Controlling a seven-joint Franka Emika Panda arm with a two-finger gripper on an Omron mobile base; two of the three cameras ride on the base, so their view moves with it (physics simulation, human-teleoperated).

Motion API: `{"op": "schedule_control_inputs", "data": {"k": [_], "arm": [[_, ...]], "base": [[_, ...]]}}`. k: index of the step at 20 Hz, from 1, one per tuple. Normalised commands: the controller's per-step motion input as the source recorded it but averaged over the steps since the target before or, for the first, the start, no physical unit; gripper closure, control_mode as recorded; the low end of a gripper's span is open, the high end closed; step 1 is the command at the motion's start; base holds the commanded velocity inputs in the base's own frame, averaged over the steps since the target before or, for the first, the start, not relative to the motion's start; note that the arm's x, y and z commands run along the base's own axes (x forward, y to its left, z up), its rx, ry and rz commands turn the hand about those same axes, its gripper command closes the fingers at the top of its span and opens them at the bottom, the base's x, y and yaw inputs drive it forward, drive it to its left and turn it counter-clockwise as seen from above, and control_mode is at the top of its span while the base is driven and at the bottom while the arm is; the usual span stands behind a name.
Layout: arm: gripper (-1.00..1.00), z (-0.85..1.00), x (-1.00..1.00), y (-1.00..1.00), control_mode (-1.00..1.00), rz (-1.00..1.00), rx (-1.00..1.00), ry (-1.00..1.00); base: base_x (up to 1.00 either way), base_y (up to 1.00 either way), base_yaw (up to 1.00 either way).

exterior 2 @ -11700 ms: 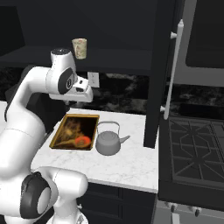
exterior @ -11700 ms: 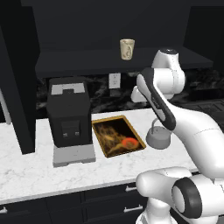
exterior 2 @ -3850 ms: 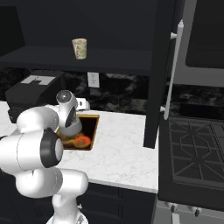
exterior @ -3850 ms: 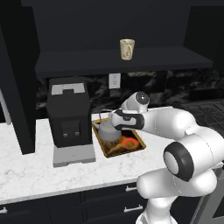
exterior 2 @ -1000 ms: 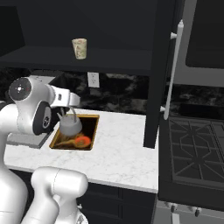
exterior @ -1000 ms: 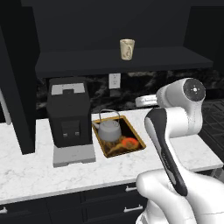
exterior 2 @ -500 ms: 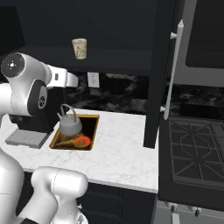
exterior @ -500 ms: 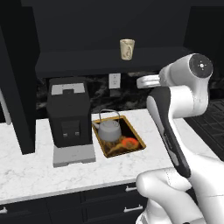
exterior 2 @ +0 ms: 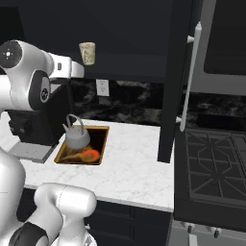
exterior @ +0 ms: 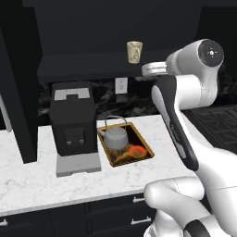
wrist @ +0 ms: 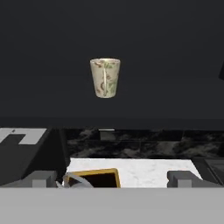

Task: Pick the kettle from the counter and place it on the tray. Then pick the mug from the cabinet and place it on the tray. Then close the cabinet doors.

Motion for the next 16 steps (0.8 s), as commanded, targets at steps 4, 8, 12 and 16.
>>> {"op": "schedule_control_inputs", "data": {"k": [4,8,12,16], "arm": [[-1.00,0.19,0.49,0.16,-1.00,0.00,0.00,-0.01],[-1.00,0.18,0.53,0.17,-1.00,0.00,0.00,0.00],[-1.00,0.05,0.42,0.04,-1.00,0.00,0.00,-0.01],[-1.00,-0.04,0.29,-0.01,-1.00,0.00,0.01,-0.04]], "base": [[0.00,0.00,0.00],[0.00,0.00,0.00],[0.00,0.00,0.00],[0.00,0.00,0.00]]}}
